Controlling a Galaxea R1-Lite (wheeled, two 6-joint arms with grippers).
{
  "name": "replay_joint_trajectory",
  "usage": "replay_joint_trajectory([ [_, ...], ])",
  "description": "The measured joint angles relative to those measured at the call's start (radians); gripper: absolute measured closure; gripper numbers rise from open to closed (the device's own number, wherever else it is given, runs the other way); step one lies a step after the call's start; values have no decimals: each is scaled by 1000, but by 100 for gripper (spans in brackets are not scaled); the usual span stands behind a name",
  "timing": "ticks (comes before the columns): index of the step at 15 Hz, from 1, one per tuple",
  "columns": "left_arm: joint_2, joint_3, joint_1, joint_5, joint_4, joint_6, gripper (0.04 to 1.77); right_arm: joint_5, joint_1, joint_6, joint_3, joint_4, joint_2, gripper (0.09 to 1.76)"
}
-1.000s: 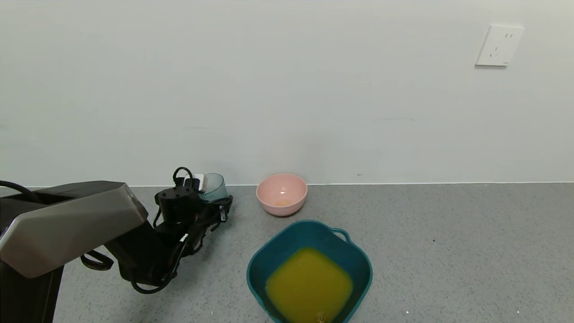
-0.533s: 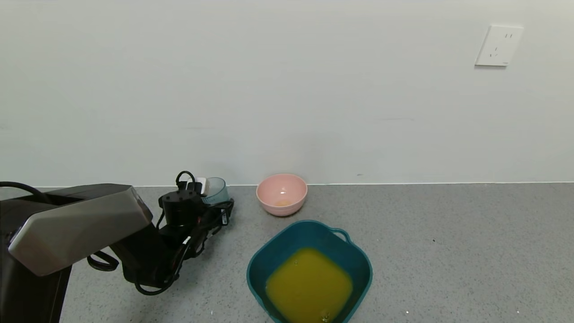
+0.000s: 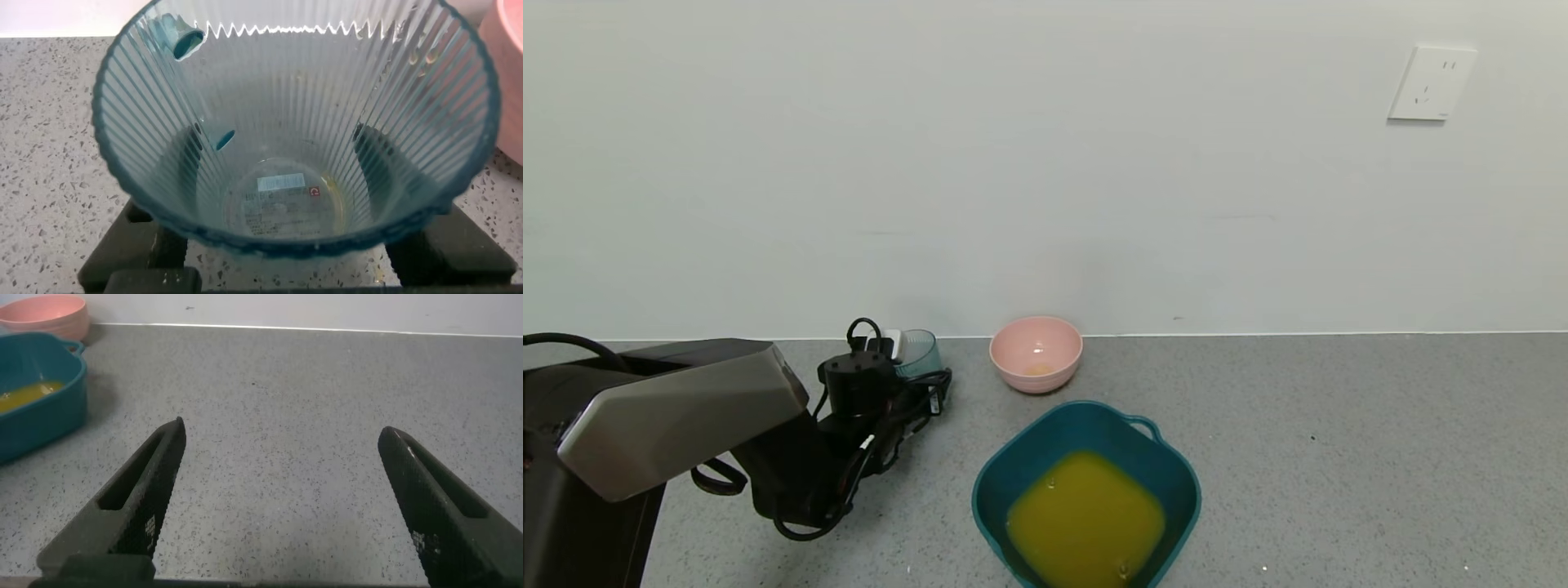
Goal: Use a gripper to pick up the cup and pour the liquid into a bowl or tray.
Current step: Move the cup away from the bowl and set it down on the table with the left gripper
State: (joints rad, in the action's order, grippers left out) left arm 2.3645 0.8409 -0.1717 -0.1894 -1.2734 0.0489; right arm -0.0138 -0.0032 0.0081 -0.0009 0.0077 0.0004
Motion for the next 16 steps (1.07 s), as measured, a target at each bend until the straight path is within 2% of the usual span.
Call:
replay_joint_trajectory([
  [16,6,-6,-5,-4,-2,-4,50,0,0,0,0,0,0,14],
])
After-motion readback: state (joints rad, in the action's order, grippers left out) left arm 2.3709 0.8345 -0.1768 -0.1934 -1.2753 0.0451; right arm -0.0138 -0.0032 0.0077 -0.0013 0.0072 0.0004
